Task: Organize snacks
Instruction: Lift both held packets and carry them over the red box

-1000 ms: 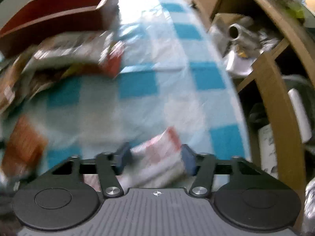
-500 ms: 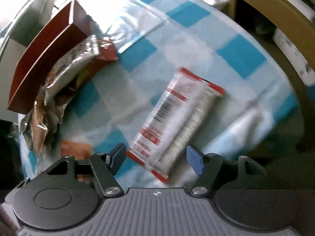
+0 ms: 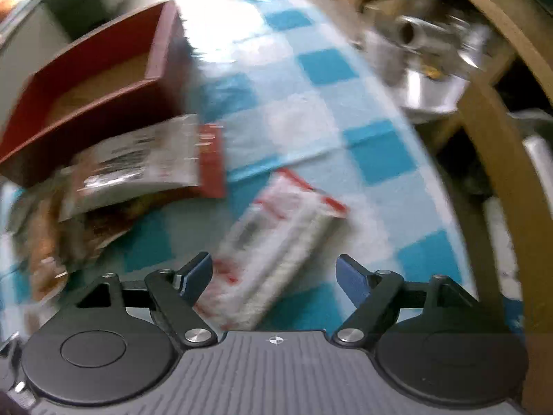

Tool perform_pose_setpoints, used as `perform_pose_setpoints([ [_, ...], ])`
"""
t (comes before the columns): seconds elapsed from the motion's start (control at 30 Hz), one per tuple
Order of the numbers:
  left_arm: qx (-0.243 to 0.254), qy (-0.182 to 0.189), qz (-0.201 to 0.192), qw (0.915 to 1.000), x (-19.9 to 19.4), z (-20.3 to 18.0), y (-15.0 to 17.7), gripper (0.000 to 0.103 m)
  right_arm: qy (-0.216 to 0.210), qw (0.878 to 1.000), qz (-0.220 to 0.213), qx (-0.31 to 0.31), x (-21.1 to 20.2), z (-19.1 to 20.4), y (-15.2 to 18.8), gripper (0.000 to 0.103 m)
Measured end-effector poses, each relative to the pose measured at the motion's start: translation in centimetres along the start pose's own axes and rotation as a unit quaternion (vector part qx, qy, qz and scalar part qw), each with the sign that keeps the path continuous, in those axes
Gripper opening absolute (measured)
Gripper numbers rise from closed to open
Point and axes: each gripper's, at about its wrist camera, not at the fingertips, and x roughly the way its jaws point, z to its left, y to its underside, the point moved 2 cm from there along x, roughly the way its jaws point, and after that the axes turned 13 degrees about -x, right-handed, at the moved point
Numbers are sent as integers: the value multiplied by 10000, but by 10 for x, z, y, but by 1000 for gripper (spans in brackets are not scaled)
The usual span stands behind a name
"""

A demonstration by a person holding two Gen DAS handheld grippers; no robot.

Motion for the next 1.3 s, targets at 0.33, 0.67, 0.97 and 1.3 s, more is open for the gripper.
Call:
perform_pose_setpoints([
  [0.33, -424, -386, -404, 9975, -2, -5, -2, 72, 568, 9914, -498, -1070, 22, 43, 9, 81],
  [0.67, -1050, -480, -294, 9929, -14, 24, 6, 67, 48, 9777, -334, -2073, 16, 20, 46, 61],
  [0.97, -904, -884, 100, 9919, 4, 29, 11, 100, -375, 9730, -481, -2228, 27, 16, 52, 103],
  [1.3, -556, -642, -173, 9962, -17, 22, 25, 61, -256, 9742, -619, -2156, 8, 17, 64, 69],
])
